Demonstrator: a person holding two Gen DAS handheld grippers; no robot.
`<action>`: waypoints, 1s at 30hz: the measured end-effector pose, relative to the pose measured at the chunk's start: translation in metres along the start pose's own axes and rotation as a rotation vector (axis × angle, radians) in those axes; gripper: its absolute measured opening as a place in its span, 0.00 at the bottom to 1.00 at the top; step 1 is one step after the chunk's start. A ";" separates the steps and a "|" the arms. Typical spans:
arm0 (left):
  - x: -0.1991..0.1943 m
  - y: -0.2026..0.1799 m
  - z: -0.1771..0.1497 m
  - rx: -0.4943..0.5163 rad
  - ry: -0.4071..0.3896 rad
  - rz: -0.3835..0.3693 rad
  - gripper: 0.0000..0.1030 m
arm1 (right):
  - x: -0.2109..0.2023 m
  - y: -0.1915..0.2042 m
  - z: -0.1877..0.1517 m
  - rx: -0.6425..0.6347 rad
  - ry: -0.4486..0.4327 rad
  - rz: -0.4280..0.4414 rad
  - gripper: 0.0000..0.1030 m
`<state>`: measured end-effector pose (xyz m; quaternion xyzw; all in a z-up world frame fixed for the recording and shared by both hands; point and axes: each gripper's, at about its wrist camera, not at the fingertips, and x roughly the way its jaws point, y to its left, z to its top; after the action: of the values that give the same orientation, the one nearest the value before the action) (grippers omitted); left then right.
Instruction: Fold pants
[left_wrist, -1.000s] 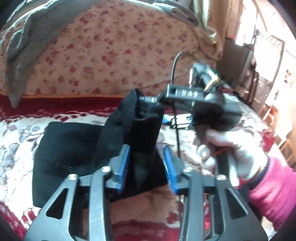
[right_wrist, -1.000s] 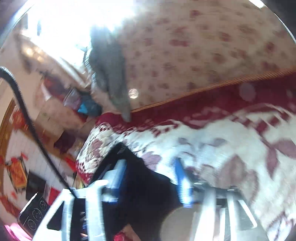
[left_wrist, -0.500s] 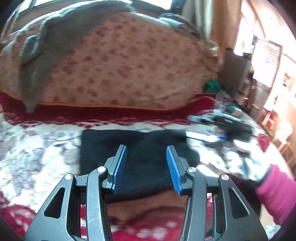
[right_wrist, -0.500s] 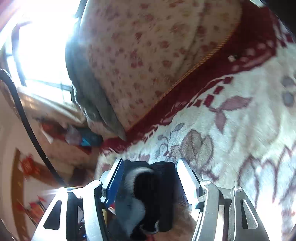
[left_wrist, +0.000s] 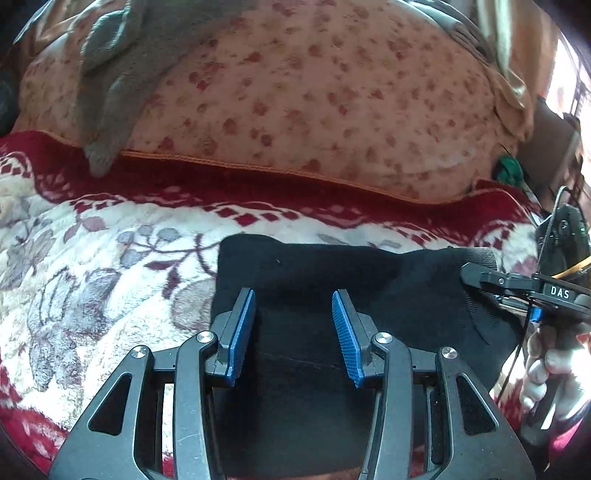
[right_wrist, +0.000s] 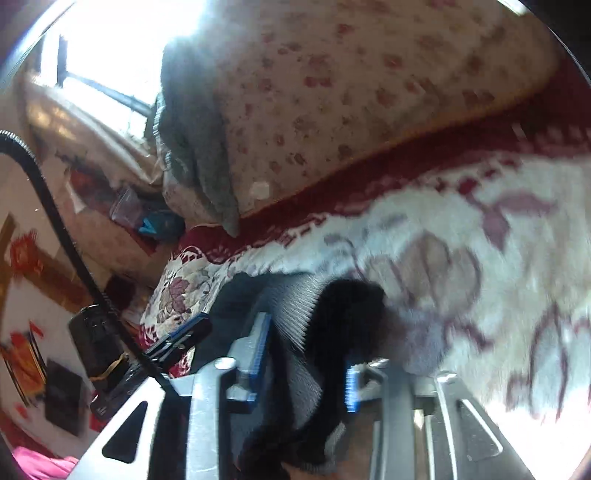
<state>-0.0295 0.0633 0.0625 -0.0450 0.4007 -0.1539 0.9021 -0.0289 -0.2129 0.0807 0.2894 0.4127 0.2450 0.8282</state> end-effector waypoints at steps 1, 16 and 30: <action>0.001 0.002 0.000 -0.010 -0.012 0.011 0.42 | 0.003 0.003 0.003 -0.025 -0.002 -0.021 0.27; -0.013 0.010 -0.002 -0.038 0.004 0.028 0.42 | -0.031 -0.008 -0.019 0.050 -0.042 -0.127 0.45; -0.039 0.004 -0.007 -0.025 -0.031 0.044 0.42 | -0.029 0.061 -0.033 -0.090 -0.057 -0.169 0.59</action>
<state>-0.0588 0.0800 0.0846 -0.0501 0.3893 -0.1282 0.9107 -0.0821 -0.1789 0.1216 0.2231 0.4005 0.1841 0.8694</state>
